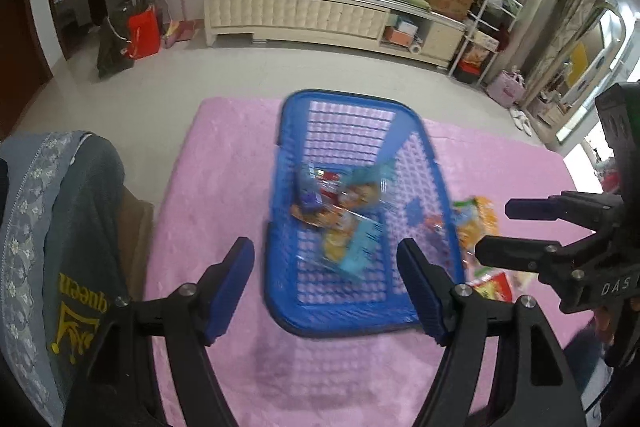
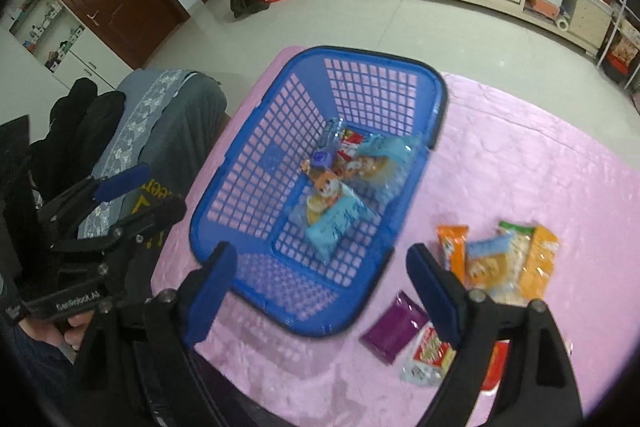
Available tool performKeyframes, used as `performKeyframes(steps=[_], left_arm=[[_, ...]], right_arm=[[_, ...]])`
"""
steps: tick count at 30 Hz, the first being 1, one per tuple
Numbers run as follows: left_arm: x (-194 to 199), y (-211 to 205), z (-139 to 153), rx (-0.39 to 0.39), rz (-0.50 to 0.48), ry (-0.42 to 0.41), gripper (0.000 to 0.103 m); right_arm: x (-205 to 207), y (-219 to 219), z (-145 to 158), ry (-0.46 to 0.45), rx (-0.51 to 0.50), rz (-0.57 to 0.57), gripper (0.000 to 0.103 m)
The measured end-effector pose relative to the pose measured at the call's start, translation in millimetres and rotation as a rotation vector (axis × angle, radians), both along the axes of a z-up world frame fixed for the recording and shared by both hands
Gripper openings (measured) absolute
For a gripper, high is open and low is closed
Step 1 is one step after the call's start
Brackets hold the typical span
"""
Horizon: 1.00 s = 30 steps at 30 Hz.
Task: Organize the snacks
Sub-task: 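Move both tools away from the basket toward the remaining snacks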
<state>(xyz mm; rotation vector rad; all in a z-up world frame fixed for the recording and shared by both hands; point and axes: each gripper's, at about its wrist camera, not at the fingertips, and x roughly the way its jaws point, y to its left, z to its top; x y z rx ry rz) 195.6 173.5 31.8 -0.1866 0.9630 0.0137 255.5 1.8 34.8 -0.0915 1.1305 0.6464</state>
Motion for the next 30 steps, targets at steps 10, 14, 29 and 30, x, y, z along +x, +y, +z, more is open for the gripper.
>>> performKeyframes(steps=[10,14,29,30], left_arm=[[-25.5,-65.9,24.0,0.043,-0.05,-0.029,0.08],[-31.9,-92.0,30.5,0.052,-0.089,-0.042,0.08],[-39.1,-170.0,23.7,0.114,-0.217,-0.086,0.081],[-38.7,-172.8,22.1,0.115,-0.224,-0.083,0.081]], right_arm=[[-37.2,-60.2,23.4,-0.047,0.053,-0.038,0.089],[-48.4,-82.7,26.6,-0.064,0.062,-0.062,0.089],[-73.4,-166.0,11.9,-0.077,0.052,-0.146,0.089],[-73.7,-169.6,9.7,-0.075,0.051,-0.152,0.089]])
